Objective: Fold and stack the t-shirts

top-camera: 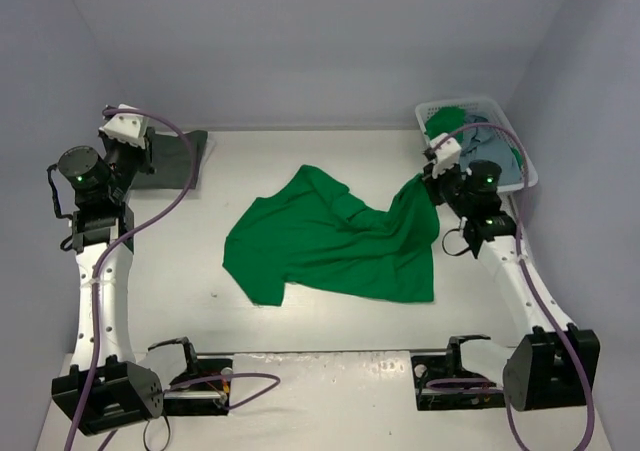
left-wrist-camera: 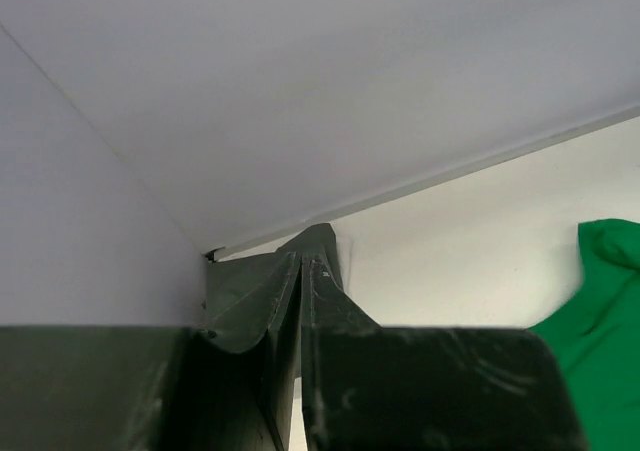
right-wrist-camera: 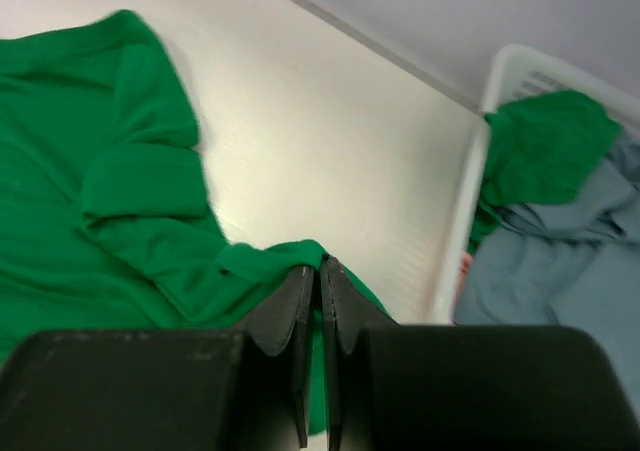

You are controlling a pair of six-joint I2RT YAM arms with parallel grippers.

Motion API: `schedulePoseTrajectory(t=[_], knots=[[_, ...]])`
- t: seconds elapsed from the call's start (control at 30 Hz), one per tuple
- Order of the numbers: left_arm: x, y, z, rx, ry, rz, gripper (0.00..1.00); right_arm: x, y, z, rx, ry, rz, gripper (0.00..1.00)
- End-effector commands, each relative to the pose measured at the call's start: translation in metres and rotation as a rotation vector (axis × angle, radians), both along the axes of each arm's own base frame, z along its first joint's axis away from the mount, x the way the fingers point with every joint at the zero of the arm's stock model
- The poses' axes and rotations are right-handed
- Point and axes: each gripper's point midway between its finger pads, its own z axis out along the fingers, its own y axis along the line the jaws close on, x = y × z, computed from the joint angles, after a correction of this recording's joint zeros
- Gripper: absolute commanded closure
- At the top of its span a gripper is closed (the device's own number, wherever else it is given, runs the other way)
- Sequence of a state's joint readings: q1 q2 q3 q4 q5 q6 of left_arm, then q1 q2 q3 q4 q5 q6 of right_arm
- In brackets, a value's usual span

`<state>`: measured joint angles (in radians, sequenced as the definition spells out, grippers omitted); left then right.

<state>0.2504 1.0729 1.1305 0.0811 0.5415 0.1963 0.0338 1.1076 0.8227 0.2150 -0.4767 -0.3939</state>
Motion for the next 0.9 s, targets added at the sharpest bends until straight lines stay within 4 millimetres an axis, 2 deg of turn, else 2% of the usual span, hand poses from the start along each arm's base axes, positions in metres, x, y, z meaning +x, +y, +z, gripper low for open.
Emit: schedulePoseTrajectory(t=[0.0, 0.03, 0.1, 0.13, 0.2, 0.23, 0.27, 0.3, 0.33, 0.37, 0.4, 0.43, 0.47, 0.5, 0.57, 0.6, 0.67, 0.7, 0.77, 0.8, 0.83, 0.87], knots=[[-0.001, -0.008, 0.023, -0.01, -0.082, -0.025, 1.0, 0.012, 0.038, 0.019, -0.001, -0.027, 0.055, 1.0], [0.0, -0.011, 0.017, -0.021, -0.065, -0.033, 1.0, 0.012, 0.046, 0.013, -0.022, -0.016, 0.06, 1.0], [0.004, -0.021, -0.006, -0.046, 0.006, -0.059, 1.0, 0.014, 0.056, 0.002, -0.067, 0.01, 0.041, 1.0], [0.005, -0.035, -0.016, -0.044, 0.03, -0.094, 1.0, 0.016, 0.068, -0.013, -0.085, 0.048, 0.053, 1.0], [0.005, -0.046, -0.041, -0.033, 0.086, -0.112, 1.0, 0.025, 0.07, -0.025, -0.096, 0.09, 0.023, 1.0], [0.004, -0.057, -0.047, -0.032, 0.101, -0.14, 1.0, 0.029, 0.072, -0.028, -0.107, 0.099, 0.008, 1.0], [0.003, -0.062, -0.055, -0.017, 0.119, -0.155, 1.0, 0.035, 0.065, -0.032, -0.129, 0.105, -0.043, 1.0], [0.003, -0.067, -0.063, -0.004, 0.138, -0.163, 1.0, 0.043, 0.062, -0.05, -0.159, 0.146, -0.076, 1.0], [0.001, -0.08, -0.073, 0.011, 0.158, -0.191, 1.0, 0.053, 0.059, -0.046, -0.174, 0.138, -0.118, 1.0], [0.001, -0.084, -0.081, 0.036, 0.173, -0.199, 1.0, 0.059, 0.054, -0.049, -0.195, 0.141, -0.16, 1.0], [0.0, -0.094, -0.088, 0.055, 0.186, -0.216, 1.0, 0.068, 0.04, -0.064, -0.251, 0.172, -0.246, 1.0], [-0.001, -0.101, -0.102, 0.075, 0.213, -0.228, 1.0, 0.075, 0.036, -0.062, -0.27, 0.165, -0.28, 1.0], [-0.005, -0.119, -0.109, 0.118, 0.219, -0.272, 1.0, 0.078, 0.032, -0.065, -0.292, 0.168, -0.305, 1.0], [-0.007, -0.128, -0.116, 0.143, 0.224, -0.287, 1.0, 0.081, 0.024, -0.074, -0.329, 0.183, -0.346, 1.0], [-0.009, -0.142, -0.136, 0.216, 0.241, -0.299, 1.0, 0.086, 0.018, -0.075, -0.36, 0.18, -0.382, 1.0], [-0.015, -0.162, -0.142, 0.24, 0.242, -0.347, 1.0, 0.087, 0.008, -0.082, -0.4, 0.19, -0.431, 1.0], [-0.016, -0.175, -0.161, 0.267, 0.277, -0.37, 1.0, 0.091, -0.001, -0.081, -0.452, 0.185, -0.481, 1.0], [-0.018, -0.186, -0.165, 0.274, 0.285, -0.4, 1.0, 0.092, -0.005, -0.092, -0.491, 0.208, -0.5, 1.0], [-0.019, -0.203, -0.19, 0.305, 0.352, -0.458, 1.0, 0.09, -0.023, -0.099, -0.584, 0.236, -0.579, 1.0], [-0.019, -0.209, -0.182, 0.315, 0.327, -0.481, 1.0, 0.09, -0.024, -0.102, -0.595, 0.246, -0.577, 1.0], [-0.019, -0.214, -0.202, 0.34, 0.389, -0.509, 1.0, 0.09, -0.029, -0.104, -0.611, 0.25, -0.596, 1.0], [-0.014, -0.218, -0.205, 0.363, 0.391, -0.52, 1.0, 0.09, -0.031, -0.11, -0.632, 0.264, -0.6, 1.0]])
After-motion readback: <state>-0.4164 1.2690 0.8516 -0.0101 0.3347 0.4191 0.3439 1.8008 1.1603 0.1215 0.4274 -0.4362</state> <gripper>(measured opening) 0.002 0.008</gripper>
